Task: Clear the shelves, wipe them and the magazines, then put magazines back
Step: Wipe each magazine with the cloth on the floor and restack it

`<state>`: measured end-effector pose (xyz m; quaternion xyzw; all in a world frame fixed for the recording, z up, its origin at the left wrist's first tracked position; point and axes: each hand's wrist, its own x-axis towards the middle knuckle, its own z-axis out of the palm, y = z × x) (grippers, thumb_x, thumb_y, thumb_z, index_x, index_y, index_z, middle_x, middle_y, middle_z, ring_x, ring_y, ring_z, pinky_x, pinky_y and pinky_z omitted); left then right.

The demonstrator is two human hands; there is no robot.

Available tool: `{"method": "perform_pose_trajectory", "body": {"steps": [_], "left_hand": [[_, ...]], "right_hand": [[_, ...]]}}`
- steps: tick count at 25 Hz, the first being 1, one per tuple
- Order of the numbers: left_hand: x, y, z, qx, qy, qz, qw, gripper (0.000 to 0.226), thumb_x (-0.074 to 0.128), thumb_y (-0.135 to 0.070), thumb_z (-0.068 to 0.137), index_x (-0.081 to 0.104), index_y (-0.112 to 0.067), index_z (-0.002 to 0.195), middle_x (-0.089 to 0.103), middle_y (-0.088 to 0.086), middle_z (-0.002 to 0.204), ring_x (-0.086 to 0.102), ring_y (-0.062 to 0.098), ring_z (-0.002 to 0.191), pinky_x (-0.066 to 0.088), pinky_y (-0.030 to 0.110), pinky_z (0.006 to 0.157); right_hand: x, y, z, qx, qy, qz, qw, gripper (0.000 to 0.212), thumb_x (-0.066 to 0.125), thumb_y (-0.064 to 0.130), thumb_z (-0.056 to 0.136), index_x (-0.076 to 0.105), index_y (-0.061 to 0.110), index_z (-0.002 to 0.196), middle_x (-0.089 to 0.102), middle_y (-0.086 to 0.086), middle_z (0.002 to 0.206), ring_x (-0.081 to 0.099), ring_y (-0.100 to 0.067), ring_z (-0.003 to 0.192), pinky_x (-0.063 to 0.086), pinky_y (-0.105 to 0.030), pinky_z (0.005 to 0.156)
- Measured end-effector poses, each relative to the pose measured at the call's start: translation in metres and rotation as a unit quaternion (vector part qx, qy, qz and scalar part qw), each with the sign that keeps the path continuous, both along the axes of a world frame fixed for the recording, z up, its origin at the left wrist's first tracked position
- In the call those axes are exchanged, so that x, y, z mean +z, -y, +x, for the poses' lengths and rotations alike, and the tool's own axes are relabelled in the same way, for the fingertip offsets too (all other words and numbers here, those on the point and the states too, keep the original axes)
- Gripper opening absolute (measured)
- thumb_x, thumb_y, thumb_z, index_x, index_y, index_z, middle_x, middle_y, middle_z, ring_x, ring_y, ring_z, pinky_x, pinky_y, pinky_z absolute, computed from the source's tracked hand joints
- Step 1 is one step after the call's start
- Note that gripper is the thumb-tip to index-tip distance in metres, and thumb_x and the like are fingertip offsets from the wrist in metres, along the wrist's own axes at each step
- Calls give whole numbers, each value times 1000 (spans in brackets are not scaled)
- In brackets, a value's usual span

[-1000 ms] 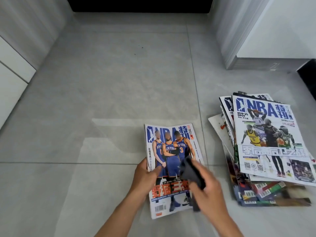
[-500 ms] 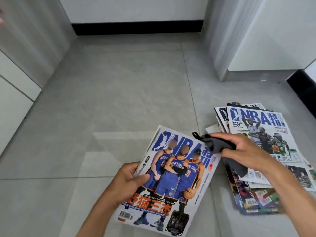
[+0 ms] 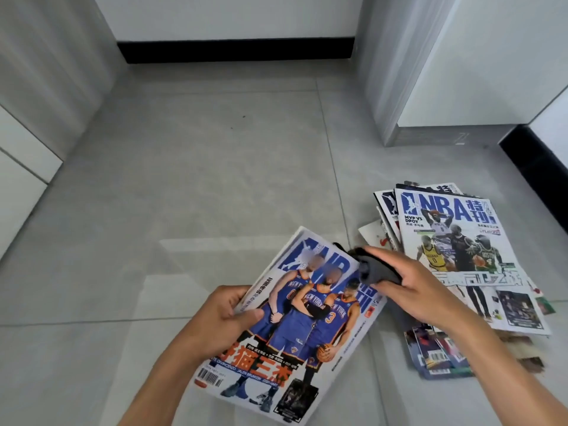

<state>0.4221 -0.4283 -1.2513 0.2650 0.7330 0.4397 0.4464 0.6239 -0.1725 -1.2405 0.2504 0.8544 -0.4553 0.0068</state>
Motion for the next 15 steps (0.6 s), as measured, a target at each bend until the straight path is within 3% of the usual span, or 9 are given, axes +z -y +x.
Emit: {"method": "perform_pose_trajectory", "body": {"steps": [2,4,6,8,10,12,15], "left_hand": [[-1,-7,9,-65,-34,-34,997,26,61,-2,94,70,-23,81,70,-10,72,59,4,61,47,20,60],[1,-12,17,-86,-48,-47,994,32,59,-1,94,67,-25,74,64,-12,64,51,1,55,42,19,56],[4,-19,24,-48,-44,-18,998,37,57,2,94,70,-28,79,68,-10,71,55,2,62,46,20,61],[2,-30,34,53,-34,37,997,42,53,9,91,74,-27,89,73,-2,83,59,8,75,49,24,72],[1,-44,45,221,18,81,972,42,50,13,89,75,-21,87,71,3,81,57,17,78,47,29,74],[7,-58,54,369,128,97,916,38,48,14,88,72,-16,89,69,4,79,57,20,71,48,33,68],[19,-68,56,456,209,102,859,41,44,14,85,65,-19,97,63,5,75,48,16,52,44,20,44]], "right_hand": [[10,17,-24,27,-41,33,998,77,61,9,93,35,71,131,54,18,127,61,-9,106,56,-38,88],[30,38,-53,58,-135,117,982,73,62,9,87,39,51,142,48,33,129,53,-7,113,51,-40,93],[42,52,-69,51,-225,257,938,82,68,4,76,39,32,147,48,23,140,50,-17,122,45,-44,97],[39,58,-67,-75,-280,308,906,84,74,-2,73,42,22,147,51,5,145,51,-26,123,43,-47,98],[26,74,-55,-178,-265,255,913,78,76,0,77,45,18,146,51,4,144,50,-24,122,45,-49,99],[6,97,-40,-148,-227,201,941,64,63,15,85,44,21,146,51,9,143,49,-19,121,45,-47,99],[-11,130,-23,-44,-161,164,972,70,53,26,80,38,30,149,43,15,150,47,-16,129,43,-39,99]]}}
